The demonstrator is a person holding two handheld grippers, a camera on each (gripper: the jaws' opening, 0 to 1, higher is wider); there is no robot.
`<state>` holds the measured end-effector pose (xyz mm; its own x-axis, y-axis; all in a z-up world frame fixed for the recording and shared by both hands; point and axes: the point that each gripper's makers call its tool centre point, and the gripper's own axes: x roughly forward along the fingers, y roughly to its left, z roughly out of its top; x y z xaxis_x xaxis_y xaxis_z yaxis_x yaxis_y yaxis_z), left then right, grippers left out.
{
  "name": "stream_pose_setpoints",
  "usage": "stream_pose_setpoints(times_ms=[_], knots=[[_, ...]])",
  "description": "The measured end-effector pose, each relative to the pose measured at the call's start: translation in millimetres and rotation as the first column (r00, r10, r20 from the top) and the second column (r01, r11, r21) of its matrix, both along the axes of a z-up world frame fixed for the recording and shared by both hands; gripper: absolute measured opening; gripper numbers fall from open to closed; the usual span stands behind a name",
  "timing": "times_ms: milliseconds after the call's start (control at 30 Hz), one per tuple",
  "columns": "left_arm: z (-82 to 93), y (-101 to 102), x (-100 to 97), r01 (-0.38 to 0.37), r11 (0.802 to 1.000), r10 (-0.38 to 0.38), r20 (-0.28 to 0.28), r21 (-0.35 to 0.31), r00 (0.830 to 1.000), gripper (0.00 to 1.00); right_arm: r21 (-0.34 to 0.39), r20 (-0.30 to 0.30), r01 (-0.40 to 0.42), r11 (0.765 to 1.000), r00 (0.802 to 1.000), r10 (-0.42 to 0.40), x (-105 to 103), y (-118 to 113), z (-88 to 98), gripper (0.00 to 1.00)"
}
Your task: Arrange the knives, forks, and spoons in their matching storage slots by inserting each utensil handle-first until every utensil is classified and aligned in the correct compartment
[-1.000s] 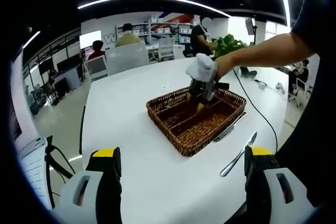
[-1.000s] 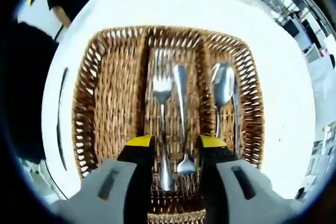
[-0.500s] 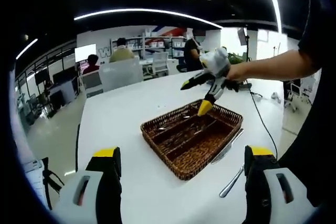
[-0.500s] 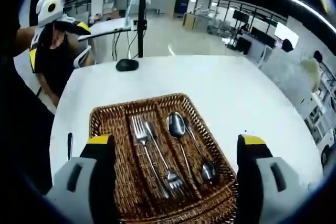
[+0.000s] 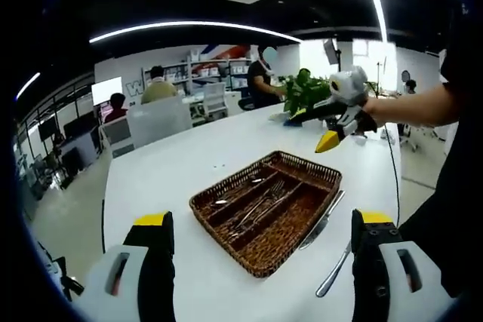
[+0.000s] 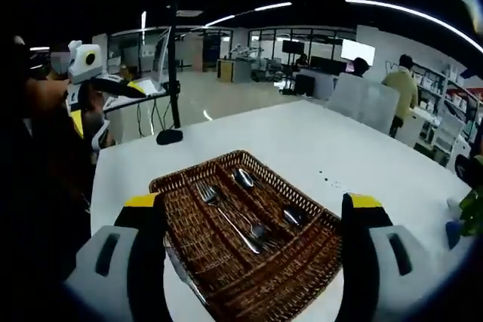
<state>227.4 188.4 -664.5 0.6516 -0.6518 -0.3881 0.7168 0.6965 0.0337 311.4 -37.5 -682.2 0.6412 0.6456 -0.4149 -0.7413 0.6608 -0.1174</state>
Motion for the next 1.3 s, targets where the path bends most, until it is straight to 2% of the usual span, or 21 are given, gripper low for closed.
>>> stream_pose_setpoints(times_ms=[67, 200, 300, 467, 567, 633, 700, 900, 1000, 1033, 1067, 1100, 1133, 1200, 1300], knots=[[-2.0, -1, -0.4, 0.004, 1.000, -0.004, 0.001, 0.004, 1.000, 1.00, 0.021, -0.001, 0.025, 0.999, 1.000, -0.025, -14, -6, 2.7, 1.00], [-2.0, -2, -0.6, -0.003, 1.000, 0.003, 0.008, -0.003, 1.000, 1.00, -0.002, 0.011, 0.066, 0.998, 0.998, -0.066, -38, -23, 3.3, 1.00], [-4.7, -5, -5.0, 0.009, 1.000, -0.009, 0.001, -0.010, 1.000, 1.00, 0.039, -0.019, 0.075, 0.996, 0.997, -0.074, -53, -28, 4.0, 1.00], [-11.5, -7, -14.5, 0.012, 1.000, -0.012, 0.003, 0.010, 1.000, 1.00, 0.004, 0.032, 0.109, 0.994, 0.994, -0.109, -74, -46, 5.7, 1.00], [-22.0, -6, -17.9, 0.001, 1.000, -0.001, -0.021, -0.001, 1.000, 1.00, -0.005, 0.009, 0.110, 0.994, 0.994, -0.110, -84, -54, -8.2, 1.00], [-27.8, -6, -22.5, -0.004, 1.000, 0.005, -0.032, 0.026, 0.999, 1.00, -0.013, -0.023, 0.118, 0.993, 0.993, -0.118, -88, -58, -18.2, 1.00], [-29.0, -6, -25.9, -0.004, 0.999, 0.006, -0.040, 0.045, 0.999, 1.00, -0.026, -0.026, 0.125, 0.992, 0.992, -0.125, -90, -61, -19.2, 1.00], [-22.5, -4, -28.8, 0.031, 0.995, -0.029, -0.023, 0.093, 0.999, 1.00, -0.028, 0.006, 0.093, 0.995, 0.996, -0.093, -93, -57, -4.4, 1.00], [-19.4, -4, -27.6, 0.040, 0.993, -0.038, -0.024, 0.107, 0.999, 1.00, -0.029, -0.003, 0.067, 0.997, 0.998, -0.067, -93, -53, -3.9, 1.00], [-17.5, -5, -27.3, 0.045, 0.993, -0.043, -0.026, 0.109, 0.999, 1.00, -0.077, 0.002, 0.040, 0.996, 0.999, -0.040, -94, -51, -7.1, 1.00], [-17.5, -6, -27.2, 0.050, 0.992, -0.047, -0.027, 0.112, 0.999, 1.00, -0.094, 0.004, 0.029, 0.995, 1.000, -0.029, -94, -51, -8.2, 1.00], [-17.4, -7, -27.7, 0.056, 0.991, -0.053, -0.026, 0.124, 0.998, 1.00, -0.157, -0.016, -0.016, 0.987, 1.000, 0.014, -99, -48, -14.7, 1.00], [-18.0, -8, -28.2, 0.062, 0.990, -0.059, -0.027, 0.130, 0.998, 1.00, -0.185, -0.022, -0.045, 0.982, 0.999, 0.042, -102, -45, -16.7, 1.00], [-19.0, -10, -28.6, 0.069, 0.989, -0.066, -0.032, 0.130, 0.997, 1.00, -0.190, -0.028, -0.063, 0.980, 0.998, 0.059, -105, -42, -17.3, 1.00], [-29.2, -12, -31.1, 0.098, 0.981, -0.091, -0.046, 0.167, 0.995, 1.00, -0.194, -0.045, -0.093, 0.977, 0.995, 0.086, -109, -36, -18.0, 1.00]])
